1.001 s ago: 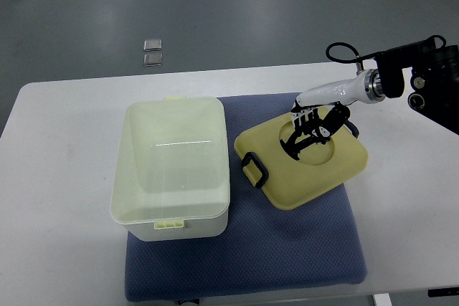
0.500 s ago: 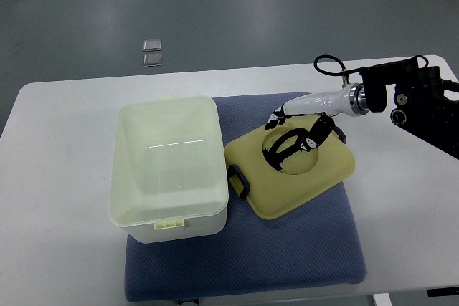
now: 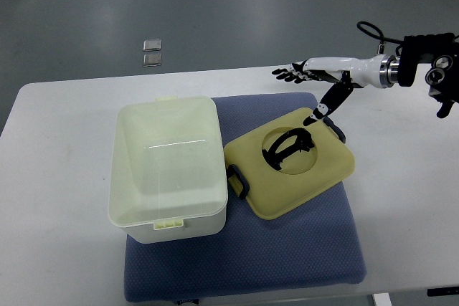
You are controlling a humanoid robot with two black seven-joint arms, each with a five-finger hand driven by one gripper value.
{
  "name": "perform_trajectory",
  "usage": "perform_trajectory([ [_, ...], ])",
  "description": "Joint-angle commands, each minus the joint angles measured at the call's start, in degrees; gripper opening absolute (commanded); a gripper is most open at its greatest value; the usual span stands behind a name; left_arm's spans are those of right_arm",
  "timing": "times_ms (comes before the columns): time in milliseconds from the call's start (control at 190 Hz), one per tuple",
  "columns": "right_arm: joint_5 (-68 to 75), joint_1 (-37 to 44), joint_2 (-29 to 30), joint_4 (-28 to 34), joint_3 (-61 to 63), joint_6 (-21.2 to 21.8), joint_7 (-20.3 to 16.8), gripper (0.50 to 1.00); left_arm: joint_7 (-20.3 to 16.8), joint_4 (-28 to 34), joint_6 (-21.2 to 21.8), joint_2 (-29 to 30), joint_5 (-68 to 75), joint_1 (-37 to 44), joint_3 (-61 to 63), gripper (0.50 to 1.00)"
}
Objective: Open white storage box with right hand
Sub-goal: 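Open the right hand, release the handle and withdraw upward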
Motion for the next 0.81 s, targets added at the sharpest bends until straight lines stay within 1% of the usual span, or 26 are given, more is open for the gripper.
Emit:
perform_trajectory([
  [0,16.08,-0.87,2.6,-5.39,3.88,-2.53,-0.35,0.956,0.01,0.09,-0.02,0.0,-0.07,0.01,-0.05,1.0],
  [100,32.88,-3.42,5.59,-9.35,5.64,-5.7,-1.14,0.956,0.01,0.0,-0.02,0.0,0.02,0.01,-0.05,1.0],
  [111,36.73,-3.69,6.2,-10.05,5.73,-6.66,-1.4,0.956,0.01,0.0,-0.02,0.0,0.01,0.01,-0.05,1.0],
  [174,48.42,-4.21,7.52,-11.54,6.17,-10.44,-1.93,0.956,0.01,0.0,-0.02,0.0,-0.07,0.01,-0.05,1.0],
  [242,61.17,-5.79,9.1,-12.16,6.26,-13.69,-1.93,0.956,0.01,0.0,-0.02,0.0,-0.07,0.01,-0.05,1.0],
  [337,70.93,-7.9,11.3,-12.43,6.35,-14.66,-1.4,0.956,0.01,0.0,-0.02,0.0,-0.07,0.01,-0.05,1.0],
  [427,74.54,-10.1,14.02,-12.6,7.84,-14.66,-1.31,0.956,0.01,0.09,-0.02,0.0,-0.07,0.01,-0.05,1.0],
  [506,74.63,-12.56,15.78,-12.6,11.09,-13.96,-1.31,0.956,0.01,0.18,-0.02,0.0,-0.07,0.01,-0.05,1.0],
  [579,74.63,-14.14,16.14,-12.69,13.29,-13.96,-1.31,0.958,0.01,0.18,-0.02,0.0,-0.07,0.01,-0.05,1.0],
  [806,73.58,-14.41,16.22,-12.6,14.35,-13.96,-1.31,0.956,0.01,0.0,-0.02,0.0,-0.07,0.01,-0.05,1.0],
])
